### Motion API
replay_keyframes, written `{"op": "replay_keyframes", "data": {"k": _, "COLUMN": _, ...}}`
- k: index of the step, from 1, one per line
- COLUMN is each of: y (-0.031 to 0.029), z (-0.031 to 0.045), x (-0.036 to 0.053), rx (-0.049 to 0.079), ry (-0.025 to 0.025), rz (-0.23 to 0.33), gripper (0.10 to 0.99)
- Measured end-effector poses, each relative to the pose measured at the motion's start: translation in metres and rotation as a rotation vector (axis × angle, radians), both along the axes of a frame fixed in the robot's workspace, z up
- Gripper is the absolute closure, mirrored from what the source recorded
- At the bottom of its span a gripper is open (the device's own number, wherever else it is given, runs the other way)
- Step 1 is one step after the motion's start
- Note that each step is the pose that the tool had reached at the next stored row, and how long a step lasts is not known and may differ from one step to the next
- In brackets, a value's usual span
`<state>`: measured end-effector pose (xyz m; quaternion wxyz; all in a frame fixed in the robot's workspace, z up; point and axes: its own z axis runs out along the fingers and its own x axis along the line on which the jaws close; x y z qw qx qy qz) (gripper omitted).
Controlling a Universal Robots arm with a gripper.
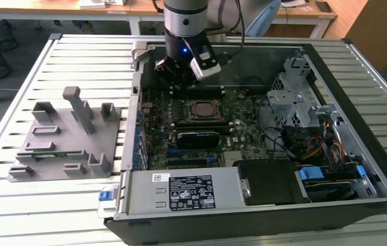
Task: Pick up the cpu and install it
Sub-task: 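Install the first cpu locking lever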
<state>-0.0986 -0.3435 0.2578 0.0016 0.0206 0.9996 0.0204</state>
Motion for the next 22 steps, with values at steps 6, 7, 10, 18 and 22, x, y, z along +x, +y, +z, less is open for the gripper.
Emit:
{"op": "replay_keyframes", "data": {"k": 6, "y": 0.0025, "z": -0.0002, "x": -0.0081, "rx": 0.0, "ry": -0.0002, "rz": 0.0, "gripper": 0.98}}
{"op": "replay_keyframes", "data": {"k": 7, "y": 0.0037, "z": -0.0002, "x": -0.009, "rx": 0.0, "ry": -0.0002, "rz": 0.0, "gripper": 0.98}}
{"op": "replay_keyframes", "data": {"k": 10, "y": 0.0076, "z": -0.0005, "x": -0.0115, "rx": 0.001, "ry": -0.0003, "rz": 0.0, "gripper": 0.98}}
{"op": "replay_keyframes", "data": {"k": 18, "y": 0.0212, "z": -0.0016, "x": -0.0143, "rx": 0.002, "ry": -0.0002, "rz": 0.001, "gripper": 0.98}}
{"op": "replay_keyframes", "data": {"k": 22, "y": 0.0266, "z": -0.0024, "x": -0.0144, "rx": 0.002, "ry": -0.0002, "rz": 0.007, "gripper": 0.98}}
